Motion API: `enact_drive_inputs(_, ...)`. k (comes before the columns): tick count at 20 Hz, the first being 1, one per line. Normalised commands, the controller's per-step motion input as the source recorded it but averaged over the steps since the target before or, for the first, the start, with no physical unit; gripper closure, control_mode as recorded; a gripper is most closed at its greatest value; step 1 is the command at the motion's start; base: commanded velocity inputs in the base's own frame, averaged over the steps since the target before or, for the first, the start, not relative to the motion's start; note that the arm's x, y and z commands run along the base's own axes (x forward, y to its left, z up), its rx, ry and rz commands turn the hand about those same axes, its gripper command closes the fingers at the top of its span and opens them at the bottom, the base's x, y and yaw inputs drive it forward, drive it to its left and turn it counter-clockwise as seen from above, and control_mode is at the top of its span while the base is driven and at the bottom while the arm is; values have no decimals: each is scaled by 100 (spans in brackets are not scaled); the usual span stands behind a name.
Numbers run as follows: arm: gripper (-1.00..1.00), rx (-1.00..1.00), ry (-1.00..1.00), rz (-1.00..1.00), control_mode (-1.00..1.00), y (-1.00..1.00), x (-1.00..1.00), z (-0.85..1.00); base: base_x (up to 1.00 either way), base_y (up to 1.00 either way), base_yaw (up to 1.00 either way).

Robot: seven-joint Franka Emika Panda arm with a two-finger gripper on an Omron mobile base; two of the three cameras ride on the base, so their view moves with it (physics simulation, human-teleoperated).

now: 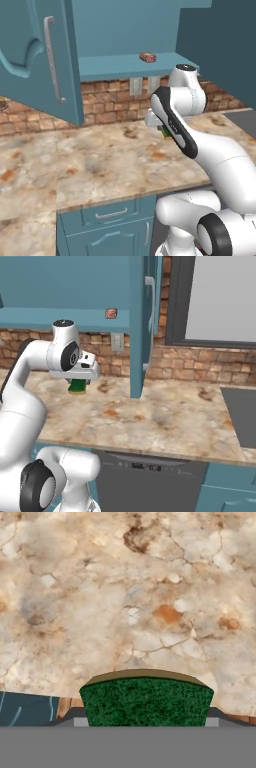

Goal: Pick up the bar soap and sponge from the sink, and place them back in the cabinet, and close the cabinet doors.

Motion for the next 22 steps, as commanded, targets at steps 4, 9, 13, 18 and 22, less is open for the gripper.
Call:
enact_drive_inputs(4,100,0,0,0,100,0,0,0,21,18,0)
enact_drive_inputs(9,100,0,0,0,100,0,0,0,13,26,0)
enact_drive_inputs(13,100,0,0,0,100,0,0,0,22,39,0)
enact_drive_inputs(18,100,0,0,0,100,0,0,0,18,29,0)
enact_drive_inputs(22,100,0,0,0,100,0,0,0,9,17,0)
